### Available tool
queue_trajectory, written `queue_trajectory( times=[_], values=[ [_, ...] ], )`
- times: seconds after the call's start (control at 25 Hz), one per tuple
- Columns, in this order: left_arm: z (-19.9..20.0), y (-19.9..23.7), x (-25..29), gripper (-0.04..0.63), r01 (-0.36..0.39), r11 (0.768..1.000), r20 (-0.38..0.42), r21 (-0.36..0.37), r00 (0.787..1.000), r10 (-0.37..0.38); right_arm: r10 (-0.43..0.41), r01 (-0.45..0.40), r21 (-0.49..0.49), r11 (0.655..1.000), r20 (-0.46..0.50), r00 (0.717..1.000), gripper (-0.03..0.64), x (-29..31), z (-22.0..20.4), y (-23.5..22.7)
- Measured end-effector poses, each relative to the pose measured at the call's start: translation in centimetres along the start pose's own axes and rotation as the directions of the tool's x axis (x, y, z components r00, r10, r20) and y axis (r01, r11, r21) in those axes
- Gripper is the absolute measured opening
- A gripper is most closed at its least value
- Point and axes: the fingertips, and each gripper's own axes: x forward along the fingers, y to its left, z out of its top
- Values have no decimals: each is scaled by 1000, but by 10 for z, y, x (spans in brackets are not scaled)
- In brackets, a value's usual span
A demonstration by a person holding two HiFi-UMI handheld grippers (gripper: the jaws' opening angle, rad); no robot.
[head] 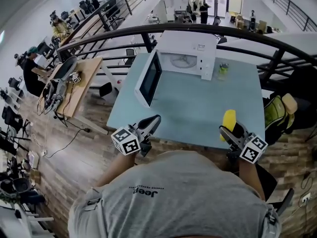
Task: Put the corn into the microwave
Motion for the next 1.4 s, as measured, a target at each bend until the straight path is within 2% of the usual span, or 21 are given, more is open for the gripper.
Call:
queue_trajectory(
  times=[0.4, 0.6, 0.8, 1.04, 1.2, 1.4],
  values=[
    [3, -7, 47, 18, 24, 1000, -16, 19, 1000, -24, 11, -11, -16, 1000, -5, 1000, 270, -10, 14, -28],
    [4, 8, 52, 18, 9, 1000, -25, 5, 1000, -9, 23, -23, -19, 1000, -25, 999, 270, 4, 15, -35],
    [4, 28, 54, 18, 34, 999, -17, -8, 999, -34, 9, -10, -17, 1000, -48, 999, 270, 28, 13, -44],
    [7, 73, 48, 18, 83, 997, -18, 6, 996, -83, -17, 13, -51, 999, -79, 997, 270, 88, 11, -42],
    [17, 118, 45, 18, 118, 993, -20, 2, 993, -118, -56, 52, -51, 997, -74, 996, 270, 136, 13, -41],
    [32, 159, 40, 18, 189, 982, -36, 30, 982, -188, -117, 114, -45, 992, -77, 990, 270, 198, 16, -49]
  ],
)
